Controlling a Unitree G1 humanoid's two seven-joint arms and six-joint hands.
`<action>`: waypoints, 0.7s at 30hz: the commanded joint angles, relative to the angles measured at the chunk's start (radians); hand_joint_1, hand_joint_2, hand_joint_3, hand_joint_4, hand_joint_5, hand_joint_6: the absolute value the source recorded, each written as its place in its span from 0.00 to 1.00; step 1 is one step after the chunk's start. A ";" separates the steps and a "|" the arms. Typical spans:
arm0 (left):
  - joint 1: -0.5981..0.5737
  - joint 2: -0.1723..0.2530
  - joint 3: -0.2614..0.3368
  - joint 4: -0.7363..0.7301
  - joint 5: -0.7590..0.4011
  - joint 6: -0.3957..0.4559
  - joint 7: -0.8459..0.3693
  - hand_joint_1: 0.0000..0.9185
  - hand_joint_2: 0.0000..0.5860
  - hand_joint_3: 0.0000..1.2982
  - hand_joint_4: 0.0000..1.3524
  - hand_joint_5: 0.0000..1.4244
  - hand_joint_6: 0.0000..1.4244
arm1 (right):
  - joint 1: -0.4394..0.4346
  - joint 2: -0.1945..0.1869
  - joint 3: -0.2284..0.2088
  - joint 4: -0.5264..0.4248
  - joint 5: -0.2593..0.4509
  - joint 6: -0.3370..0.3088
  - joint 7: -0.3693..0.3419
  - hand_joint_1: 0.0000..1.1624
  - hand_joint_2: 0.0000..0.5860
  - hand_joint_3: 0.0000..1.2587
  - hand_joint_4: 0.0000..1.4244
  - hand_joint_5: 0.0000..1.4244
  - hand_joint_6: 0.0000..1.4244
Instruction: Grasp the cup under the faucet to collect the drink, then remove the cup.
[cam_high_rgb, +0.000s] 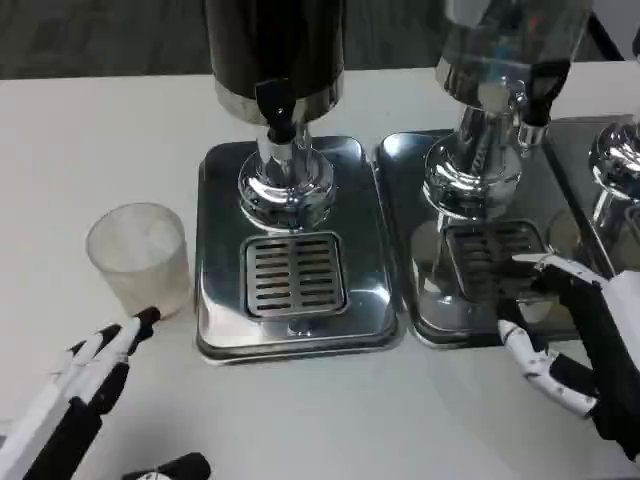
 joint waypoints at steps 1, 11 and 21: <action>0.003 0.003 -0.008 -0.004 0.004 0.008 -0.011 0.00 0.09 0.00 0.00 0.00 0.00 | -0.006 -0.006 -0.005 0.003 0.010 -0.012 0.009 0.37 0.75 0.32 0.22 0.25 0.28; -0.002 0.006 -0.005 0.005 -0.007 0.007 -0.020 0.00 0.09 0.00 0.00 0.00 0.00 | -0.005 0.001 -0.003 0.006 0.014 -0.012 0.007 0.37 0.75 0.32 0.22 0.25 0.28; -0.020 -0.002 0.026 0.068 -0.084 -0.072 0.018 0.00 0.08 0.00 0.00 0.00 0.00 | -0.008 0.021 0.014 -0.013 -0.003 0.012 0.014 0.37 0.76 0.32 0.22 0.25 0.28</action>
